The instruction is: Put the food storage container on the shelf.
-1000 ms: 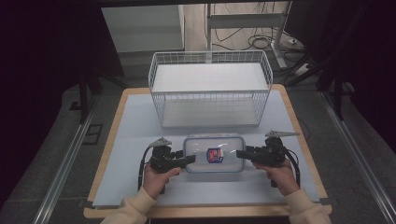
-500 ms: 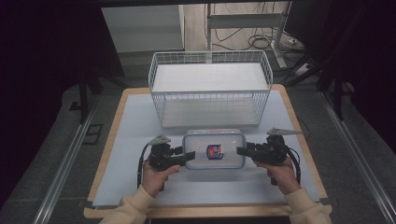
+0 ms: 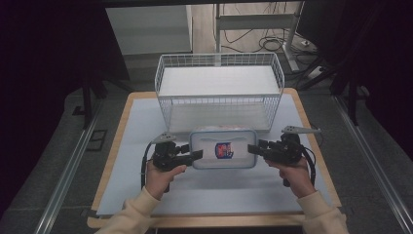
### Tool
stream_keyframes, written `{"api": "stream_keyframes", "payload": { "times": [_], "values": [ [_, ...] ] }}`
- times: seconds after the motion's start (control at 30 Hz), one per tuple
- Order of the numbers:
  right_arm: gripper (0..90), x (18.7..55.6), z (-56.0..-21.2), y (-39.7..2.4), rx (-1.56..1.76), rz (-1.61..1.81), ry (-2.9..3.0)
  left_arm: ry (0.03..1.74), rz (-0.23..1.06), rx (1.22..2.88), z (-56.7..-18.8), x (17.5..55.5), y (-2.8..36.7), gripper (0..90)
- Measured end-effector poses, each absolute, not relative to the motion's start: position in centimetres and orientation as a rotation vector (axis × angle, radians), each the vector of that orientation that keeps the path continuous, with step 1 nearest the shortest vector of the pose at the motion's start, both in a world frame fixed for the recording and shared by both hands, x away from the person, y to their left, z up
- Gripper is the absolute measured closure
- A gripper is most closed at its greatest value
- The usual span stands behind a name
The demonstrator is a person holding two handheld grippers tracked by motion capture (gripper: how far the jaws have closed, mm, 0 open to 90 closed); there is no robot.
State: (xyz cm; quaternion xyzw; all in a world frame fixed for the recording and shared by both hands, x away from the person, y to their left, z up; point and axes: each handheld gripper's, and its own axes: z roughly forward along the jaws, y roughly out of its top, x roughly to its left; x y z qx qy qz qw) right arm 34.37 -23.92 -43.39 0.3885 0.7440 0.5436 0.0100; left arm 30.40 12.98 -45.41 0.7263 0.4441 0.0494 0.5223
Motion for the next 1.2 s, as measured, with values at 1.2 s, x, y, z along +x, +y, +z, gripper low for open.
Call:
{"api": "stream_keyframes", "payload": {
  "times": [1.2],
  "values": [
    [48.5, 40.1, -32.5, -22.0, 1.164, 1.714, 2.249, 1.027, 0.182, 1.719, -34.8, 36.7, 14.6, 43.1]
  ]
}}
